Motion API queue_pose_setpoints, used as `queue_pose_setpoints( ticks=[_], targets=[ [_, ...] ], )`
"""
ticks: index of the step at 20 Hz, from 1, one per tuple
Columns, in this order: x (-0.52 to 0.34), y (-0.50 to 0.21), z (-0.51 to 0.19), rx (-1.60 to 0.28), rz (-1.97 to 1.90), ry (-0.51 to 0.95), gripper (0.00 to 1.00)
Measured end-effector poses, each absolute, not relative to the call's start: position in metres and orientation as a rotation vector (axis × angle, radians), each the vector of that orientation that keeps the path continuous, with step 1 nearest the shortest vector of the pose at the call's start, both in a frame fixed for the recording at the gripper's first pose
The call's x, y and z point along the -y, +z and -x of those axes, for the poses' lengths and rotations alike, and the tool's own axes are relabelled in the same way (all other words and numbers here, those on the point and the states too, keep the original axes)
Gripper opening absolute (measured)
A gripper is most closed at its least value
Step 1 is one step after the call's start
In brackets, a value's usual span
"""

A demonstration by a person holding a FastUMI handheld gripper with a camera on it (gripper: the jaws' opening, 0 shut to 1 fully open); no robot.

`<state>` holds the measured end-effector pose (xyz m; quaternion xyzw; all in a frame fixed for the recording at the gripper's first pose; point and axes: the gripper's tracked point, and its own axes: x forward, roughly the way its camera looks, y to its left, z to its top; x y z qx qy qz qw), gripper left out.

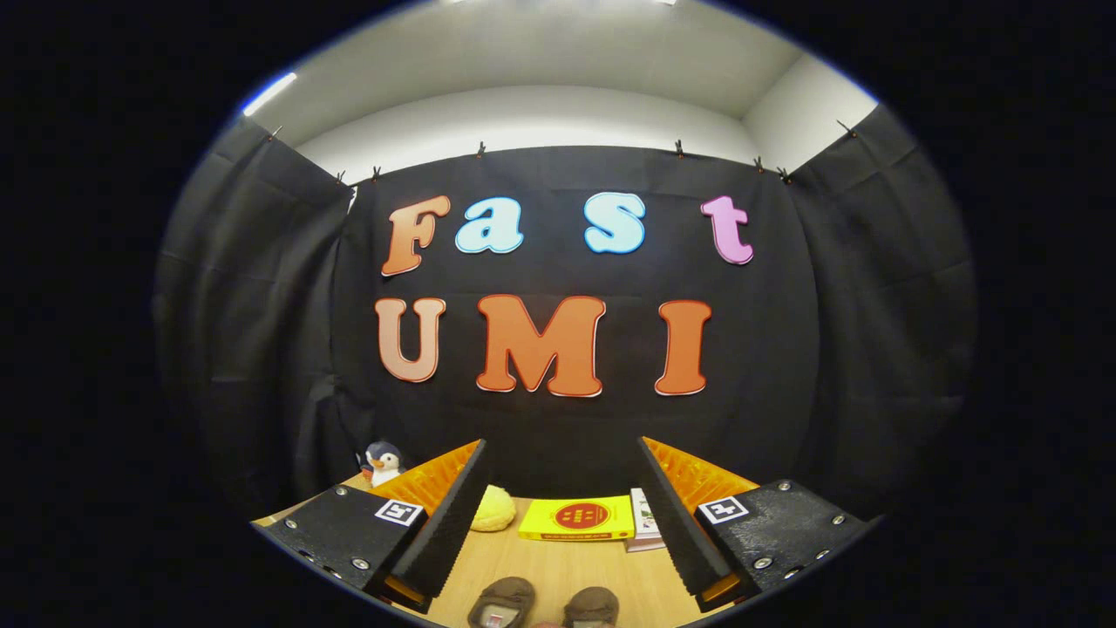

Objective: Open the storage box then place both shoes into the box .Put the left shoe in first, then the right shoe, with the right side of both shoes facing outward in a uniform manner.

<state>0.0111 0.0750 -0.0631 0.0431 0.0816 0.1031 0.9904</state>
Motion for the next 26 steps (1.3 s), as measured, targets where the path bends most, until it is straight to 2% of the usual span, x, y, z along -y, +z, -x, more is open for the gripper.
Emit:
queue_pose_setpoints(
  ticks=[8,16,26],
  targets=[
    [-0.181,-0.166,0.010,-0.500,-0.213,0.531,0.99],
    [-0.274,-0.264,0.048,-0.848,-0.392,0.760,0.97],
    [-0.351,-0.345,0.078,-1.167,-0.642,0.899,0.97]
  ],
)
